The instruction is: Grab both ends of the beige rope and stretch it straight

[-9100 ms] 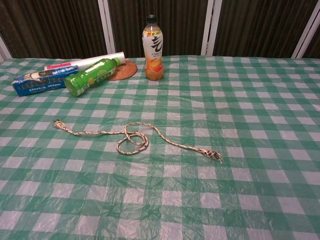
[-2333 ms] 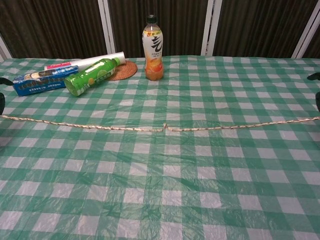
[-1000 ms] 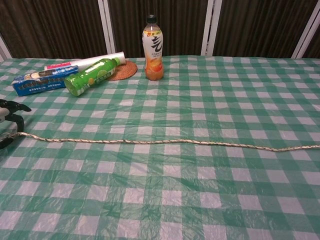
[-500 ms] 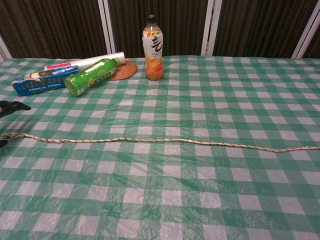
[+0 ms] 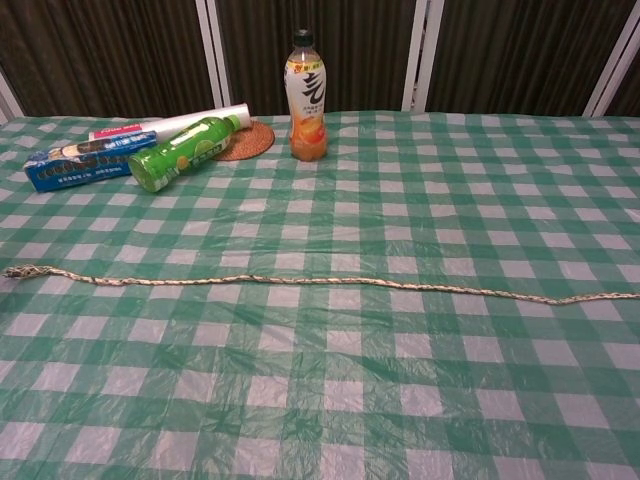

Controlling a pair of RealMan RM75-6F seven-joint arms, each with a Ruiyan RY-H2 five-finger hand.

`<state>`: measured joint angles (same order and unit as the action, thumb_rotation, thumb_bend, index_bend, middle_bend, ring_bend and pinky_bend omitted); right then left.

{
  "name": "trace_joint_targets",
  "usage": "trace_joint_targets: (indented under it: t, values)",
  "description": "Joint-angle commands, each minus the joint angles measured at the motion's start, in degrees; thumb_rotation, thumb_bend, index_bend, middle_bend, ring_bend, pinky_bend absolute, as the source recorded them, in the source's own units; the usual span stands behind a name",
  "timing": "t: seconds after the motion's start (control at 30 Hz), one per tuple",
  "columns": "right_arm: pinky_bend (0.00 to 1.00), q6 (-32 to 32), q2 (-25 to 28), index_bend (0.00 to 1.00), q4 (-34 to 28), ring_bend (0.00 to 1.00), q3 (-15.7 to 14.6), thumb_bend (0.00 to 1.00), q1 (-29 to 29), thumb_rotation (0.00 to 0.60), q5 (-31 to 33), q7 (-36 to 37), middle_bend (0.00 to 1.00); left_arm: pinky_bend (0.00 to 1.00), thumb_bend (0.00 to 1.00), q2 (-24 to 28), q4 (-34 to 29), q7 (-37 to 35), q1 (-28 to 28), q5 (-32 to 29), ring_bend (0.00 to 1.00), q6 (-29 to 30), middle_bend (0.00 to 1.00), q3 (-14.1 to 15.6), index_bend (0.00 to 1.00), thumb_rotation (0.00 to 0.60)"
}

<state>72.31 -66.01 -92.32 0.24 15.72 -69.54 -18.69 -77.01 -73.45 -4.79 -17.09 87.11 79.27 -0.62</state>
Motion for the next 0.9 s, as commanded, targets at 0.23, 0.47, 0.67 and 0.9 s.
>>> trace_joint_targets:
  t: [0.23,0.47,0.67,0.9]
  values:
    - [0.0,22.2,3.8,0.0,-4.6,0.0,-6.5,0.43,-14.0,0.6,-18.3,7.3,0.0,0.03,0.41,7.5,-8.6,2.1,10.3,5.2,0.0,10.8,0.0,6.9,0.0,0.6]
    - [0.0,22.1,2.4,0.0,-3.4,0.0,-6.3,0.39,-15.4,0.6,-20.1,5.3,0.0,0.03,0.41,8.9,-10.5,3.2,11.4,5.5,0.0,11.7,0.0,6.2,0.0,0.6]
    - [0.0,20.3,2.6,0.0,-3.9,0.0,-5.7,0.38,-15.4,0.6,-20.2,4.1,0.0,0.02,0.41,8.6,-10.1,3.6,11.7,5.4,0.0,11.3,0.0,5.5,0.0,0.6]
    - [0.0,19.4,2.4,0.0,-4.1,0.0,-4.8,0.38,-15.7,0.6,-20.0,3.4,0.0,0.02,0.41,8.4,-9.8,4.0,11.7,5.4,0.0,10.4,0.0,4.9,0.0,0.6]
